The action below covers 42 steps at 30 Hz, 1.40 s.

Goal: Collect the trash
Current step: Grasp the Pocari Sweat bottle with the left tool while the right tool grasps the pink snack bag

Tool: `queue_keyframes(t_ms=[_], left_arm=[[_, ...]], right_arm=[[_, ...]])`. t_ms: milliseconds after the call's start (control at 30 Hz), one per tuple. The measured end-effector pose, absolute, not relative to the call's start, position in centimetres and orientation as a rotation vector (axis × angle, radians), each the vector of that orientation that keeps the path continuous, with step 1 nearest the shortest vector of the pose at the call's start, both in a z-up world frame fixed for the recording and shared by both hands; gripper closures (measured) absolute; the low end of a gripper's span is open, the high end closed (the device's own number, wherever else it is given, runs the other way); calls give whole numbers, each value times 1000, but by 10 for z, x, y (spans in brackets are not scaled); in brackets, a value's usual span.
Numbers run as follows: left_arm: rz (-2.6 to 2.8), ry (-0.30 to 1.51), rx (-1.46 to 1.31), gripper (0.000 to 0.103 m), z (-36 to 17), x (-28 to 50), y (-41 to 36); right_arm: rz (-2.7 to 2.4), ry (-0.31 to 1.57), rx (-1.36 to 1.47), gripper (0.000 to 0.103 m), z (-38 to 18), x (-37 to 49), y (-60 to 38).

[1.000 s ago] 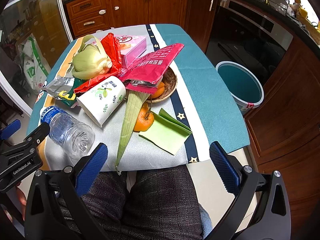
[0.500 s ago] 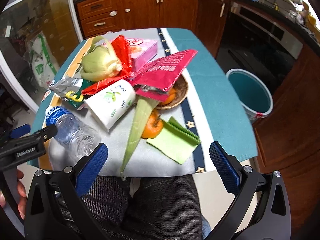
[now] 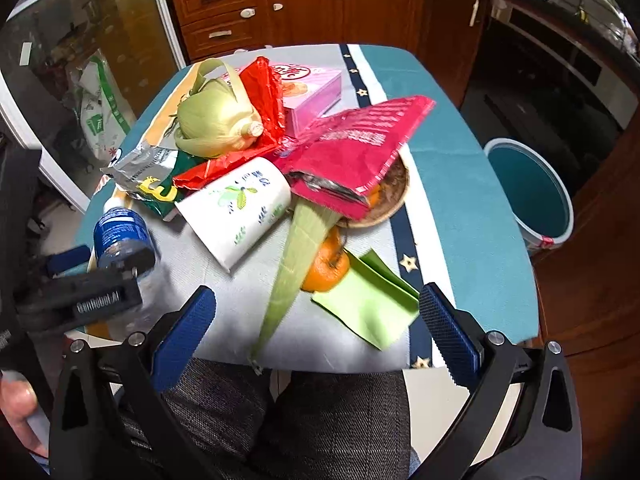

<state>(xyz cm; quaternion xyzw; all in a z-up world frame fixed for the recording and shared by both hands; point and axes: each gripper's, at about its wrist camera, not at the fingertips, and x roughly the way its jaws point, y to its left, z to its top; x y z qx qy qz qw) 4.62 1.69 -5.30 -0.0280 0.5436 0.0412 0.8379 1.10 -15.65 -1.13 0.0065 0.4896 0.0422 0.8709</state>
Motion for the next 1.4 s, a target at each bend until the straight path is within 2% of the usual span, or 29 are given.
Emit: queue_keyframes(t_ms=[200, 533, 600, 633, 667, 1000, 1300, 1333, 1367, 1400], left_arm=[[73, 1203, -76, 3, -69, 43, 38], [11, 1166, -18, 3, -59, 47, 46], [-28, 1161, -39, 13, -62, 48, 46], [-41, 1162, -49, 32, -63, 48, 47], [-45, 1169, -52, 37, -66, 47, 48], [-138, 1093, -31, 37, -44, 27, 50], [-268, 956, -35, 37, 14, 15, 31], [-278, 940, -29, 37, 19, 18, 28], [-289, 929, -19, 37, 23, 22, 24], [-294, 924, -13, 37, 24, 25, 21]], right_arm=[[169, 1028, -3, 5, -12, 25, -133], [208, 1044, -26, 5, -14, 38, -114], [184, 1038, 7, 5, -11, 40, -126], [172, 1039, 13, 5, -10, 42, -130], [152, 1042, 21, 5, -10, 42, -138], [75, 1085, 89, 5, -21, 44, -176], [37, 1010, 155, 5, -1, 66, -200], [36, 1003, 152, 12, 0, 71, -202], [33, 999, 149, 27, -1, 76, -203], [27, 1004, 148, 36, -3, 85, -206]])
